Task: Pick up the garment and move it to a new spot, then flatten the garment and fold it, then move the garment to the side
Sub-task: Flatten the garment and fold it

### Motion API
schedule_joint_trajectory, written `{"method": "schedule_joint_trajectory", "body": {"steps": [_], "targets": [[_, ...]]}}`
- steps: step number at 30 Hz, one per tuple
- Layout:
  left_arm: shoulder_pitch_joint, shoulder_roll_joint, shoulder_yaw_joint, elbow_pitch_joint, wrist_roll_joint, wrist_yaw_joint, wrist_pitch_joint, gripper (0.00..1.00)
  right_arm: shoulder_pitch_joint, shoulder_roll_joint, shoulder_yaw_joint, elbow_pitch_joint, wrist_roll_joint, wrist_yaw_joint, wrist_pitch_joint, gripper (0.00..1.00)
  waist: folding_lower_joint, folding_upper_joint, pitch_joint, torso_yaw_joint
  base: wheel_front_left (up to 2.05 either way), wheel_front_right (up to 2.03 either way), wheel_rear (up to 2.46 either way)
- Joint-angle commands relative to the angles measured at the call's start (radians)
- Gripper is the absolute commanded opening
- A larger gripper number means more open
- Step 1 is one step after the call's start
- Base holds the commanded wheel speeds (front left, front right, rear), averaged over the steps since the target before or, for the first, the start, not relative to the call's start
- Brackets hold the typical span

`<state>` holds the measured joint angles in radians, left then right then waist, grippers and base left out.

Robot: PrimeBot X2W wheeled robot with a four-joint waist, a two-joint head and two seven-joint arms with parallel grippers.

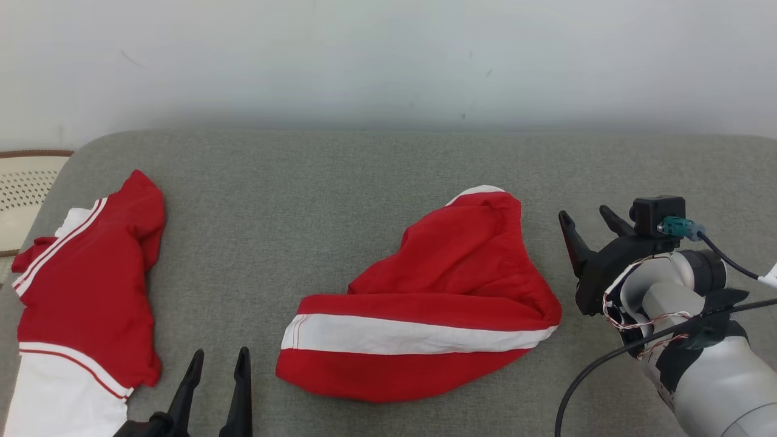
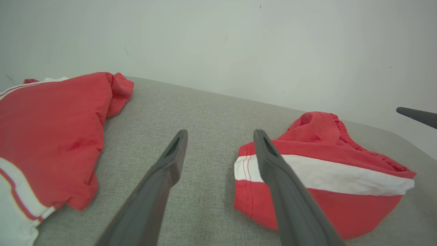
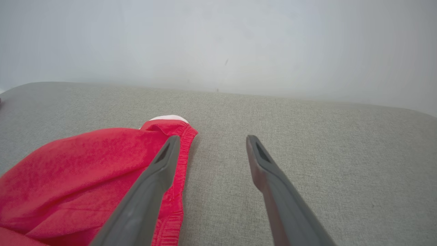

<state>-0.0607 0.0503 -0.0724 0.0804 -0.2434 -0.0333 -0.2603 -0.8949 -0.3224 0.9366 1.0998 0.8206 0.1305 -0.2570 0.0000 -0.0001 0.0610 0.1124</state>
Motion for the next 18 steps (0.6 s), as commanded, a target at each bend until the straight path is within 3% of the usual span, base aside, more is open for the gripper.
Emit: {"method": "schedule_joint_trajectory", "body": {"steps": [1, 9, 18], "targets": [[0.02, 0.0, 0.01, -0.004, 0.013, 0.002, -0.003, 1.0, 0.024, -0.007, -0.013, -0.016, -0.014, 0.0, -0.009, 1.0, 0.0, 0.0001, -0.011, -0.017, 0.0, 0.0, 0.0], [0.048, 0.0, 0.062, -0.026, 0.027, 0.002, -0.003, 1.0, 0.186, -0.031, -0.304, -0.299, -0.211, 0.0, -0.01, 1.0, 0.0, 0.0001, -0.026, -0.058, 0.0, 0.0, 0.0], [0.065, 0.001, 0.109, -0.047, 0.051, -0.001, -0.003, 1.0, 0.483, 0.044, -0.595, -0.583, -0.452, 0.0, -0.01, 1.0, 0.0, 0.0001, -0.042, -0.087, 0.0, 0.0, 0.0]]}}
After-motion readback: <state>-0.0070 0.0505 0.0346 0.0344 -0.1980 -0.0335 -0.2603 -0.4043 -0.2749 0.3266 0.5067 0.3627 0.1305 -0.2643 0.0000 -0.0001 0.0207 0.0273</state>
